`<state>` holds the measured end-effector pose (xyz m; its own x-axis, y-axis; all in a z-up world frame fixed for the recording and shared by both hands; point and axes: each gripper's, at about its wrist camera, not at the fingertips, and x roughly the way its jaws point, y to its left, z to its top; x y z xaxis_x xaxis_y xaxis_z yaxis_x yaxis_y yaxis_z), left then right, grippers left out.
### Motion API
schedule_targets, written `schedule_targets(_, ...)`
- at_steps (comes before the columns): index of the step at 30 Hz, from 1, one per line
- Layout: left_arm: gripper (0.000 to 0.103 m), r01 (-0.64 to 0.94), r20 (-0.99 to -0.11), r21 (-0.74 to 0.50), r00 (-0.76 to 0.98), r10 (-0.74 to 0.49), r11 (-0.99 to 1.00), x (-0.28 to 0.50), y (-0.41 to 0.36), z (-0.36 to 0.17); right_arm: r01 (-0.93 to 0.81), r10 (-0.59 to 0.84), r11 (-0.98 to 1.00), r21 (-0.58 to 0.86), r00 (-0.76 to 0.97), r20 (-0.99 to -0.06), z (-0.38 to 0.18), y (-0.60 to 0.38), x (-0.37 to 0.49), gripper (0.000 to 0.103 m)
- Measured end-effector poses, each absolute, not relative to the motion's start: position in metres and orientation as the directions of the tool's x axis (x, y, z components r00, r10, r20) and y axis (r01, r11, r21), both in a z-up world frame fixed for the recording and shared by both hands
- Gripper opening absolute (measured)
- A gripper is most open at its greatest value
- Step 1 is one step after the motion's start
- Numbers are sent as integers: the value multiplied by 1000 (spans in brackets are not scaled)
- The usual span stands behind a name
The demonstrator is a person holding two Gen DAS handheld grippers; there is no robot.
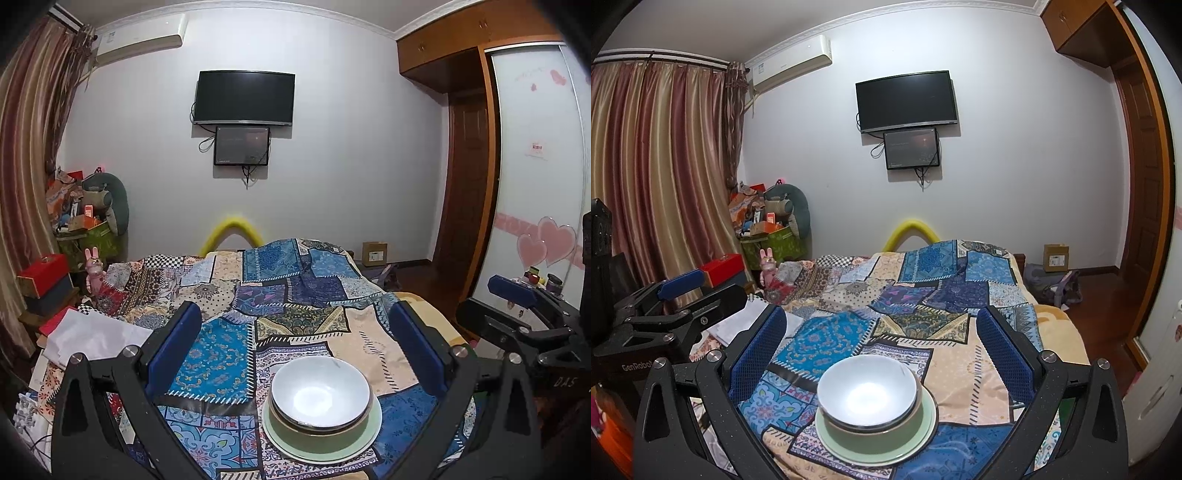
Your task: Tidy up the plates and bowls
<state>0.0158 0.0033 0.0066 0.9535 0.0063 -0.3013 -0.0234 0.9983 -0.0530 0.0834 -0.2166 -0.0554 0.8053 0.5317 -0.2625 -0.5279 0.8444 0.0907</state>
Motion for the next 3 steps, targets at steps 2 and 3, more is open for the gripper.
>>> schedule_targets(2, 103, -26, -302, -58, 953, 7, 998, 16, 4, 6, -528, 532, 844, 91, 805, -263, -56, -216, 84, 103)
schedule_targets(3, 103, -26, -304, -61, 953, 6, 998, 16, 6, 6, -529, 532, 844, 91, 804, -264, -56, -217, 84, 103)
